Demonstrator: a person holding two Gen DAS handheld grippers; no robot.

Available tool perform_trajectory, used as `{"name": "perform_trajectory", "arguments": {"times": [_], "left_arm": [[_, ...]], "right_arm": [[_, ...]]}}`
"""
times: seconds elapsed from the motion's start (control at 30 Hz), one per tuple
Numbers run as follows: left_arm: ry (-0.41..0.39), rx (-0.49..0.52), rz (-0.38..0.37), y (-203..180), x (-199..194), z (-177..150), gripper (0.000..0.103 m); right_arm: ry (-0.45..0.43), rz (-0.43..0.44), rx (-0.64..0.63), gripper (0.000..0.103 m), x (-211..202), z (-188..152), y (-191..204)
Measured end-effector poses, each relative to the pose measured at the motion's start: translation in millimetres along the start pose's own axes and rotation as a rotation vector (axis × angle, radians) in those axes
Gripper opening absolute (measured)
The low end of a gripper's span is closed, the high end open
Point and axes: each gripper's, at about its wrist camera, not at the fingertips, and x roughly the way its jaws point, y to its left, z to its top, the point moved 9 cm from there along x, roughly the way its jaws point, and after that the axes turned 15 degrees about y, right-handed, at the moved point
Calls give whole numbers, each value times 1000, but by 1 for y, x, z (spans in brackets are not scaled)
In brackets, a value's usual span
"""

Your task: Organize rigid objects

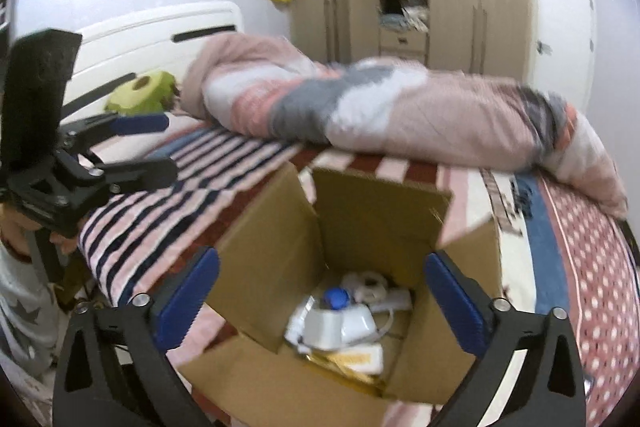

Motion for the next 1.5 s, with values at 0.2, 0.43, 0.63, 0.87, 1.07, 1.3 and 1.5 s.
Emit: {"name": "perform_trajectory", "arguments": {"times": [0.2, 0.43, 0.63, 0.87, 1.07, 1.3, 1.5], "left_arm": [[-37, -118, 110, 37, -12, -20, 102], [-40, -219, 147, 65, -11, -41, 102], [-32, -245, 158, 72, -9, -51, 102], [-33, -246, 179, 71, -11, -52, 102], [-32, -243, 178, 71, -11, -51, 102], [-30, -257, 171, 71, -10, -53, 102], [-29, -258, 174, 72, -9, -55, 102]], "right_arm": [[-69, 52, -71, 103, -6, 16, 27], [-90, 79, -64, 103, -2, 20, 31], [-77, 76, -60, 103, 3, 17, 30], [-85, 74, -51, 103, 0, 16, 30], [-84, 74, -53, 103, 0, 17, 29], [-86, 72, -51, 103, 0, 16, 27], [-88, 68, -38, 103, -2, 14, 26]]}}
